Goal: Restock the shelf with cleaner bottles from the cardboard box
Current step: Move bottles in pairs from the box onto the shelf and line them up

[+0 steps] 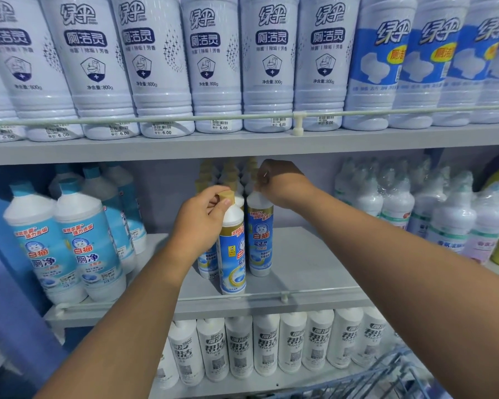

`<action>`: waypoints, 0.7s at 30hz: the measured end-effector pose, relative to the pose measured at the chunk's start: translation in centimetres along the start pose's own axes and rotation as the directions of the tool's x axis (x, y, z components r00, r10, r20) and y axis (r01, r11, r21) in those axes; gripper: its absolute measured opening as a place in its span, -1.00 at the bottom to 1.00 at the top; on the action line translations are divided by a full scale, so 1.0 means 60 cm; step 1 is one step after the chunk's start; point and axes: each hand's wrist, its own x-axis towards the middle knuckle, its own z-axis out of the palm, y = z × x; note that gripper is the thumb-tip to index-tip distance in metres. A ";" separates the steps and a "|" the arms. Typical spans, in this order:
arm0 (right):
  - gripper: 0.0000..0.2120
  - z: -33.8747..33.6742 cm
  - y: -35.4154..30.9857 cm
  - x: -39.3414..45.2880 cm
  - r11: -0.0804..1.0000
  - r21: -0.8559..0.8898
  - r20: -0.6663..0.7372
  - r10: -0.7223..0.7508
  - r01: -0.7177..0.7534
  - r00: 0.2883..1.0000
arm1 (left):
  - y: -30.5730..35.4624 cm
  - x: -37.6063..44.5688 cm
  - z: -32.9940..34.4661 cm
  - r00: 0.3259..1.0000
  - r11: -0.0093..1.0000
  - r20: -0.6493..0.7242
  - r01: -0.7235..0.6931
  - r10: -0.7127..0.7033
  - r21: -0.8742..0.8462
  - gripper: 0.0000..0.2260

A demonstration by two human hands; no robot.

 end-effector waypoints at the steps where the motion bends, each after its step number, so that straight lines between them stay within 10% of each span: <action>1: -0.73 0.000 -0.001 0.000 1.000 0.000 0.008 0.000 0.000 1.000 | -0.001 0.000 0.001 1.000 1.000 -0.001 -0.001 0.001 -0.005 -0.81; 16: -0.76 -0.003 -0.010 -0.004 1.000 0.002 0.026 0.008 -0.008 1.000 | -0.013 0.011 -0.005 0.985 0.989 0.171 0.061 -0.038 -0.136 -0.77; 21: -0.75 0.016 0.011 -0.025 0.974 0.202 -0.223 -0.052 0.098 0.973 | -0.010 0.011 -0.003 0.986 0.987 0.163 0.067 -0.043 -0.147 -0.82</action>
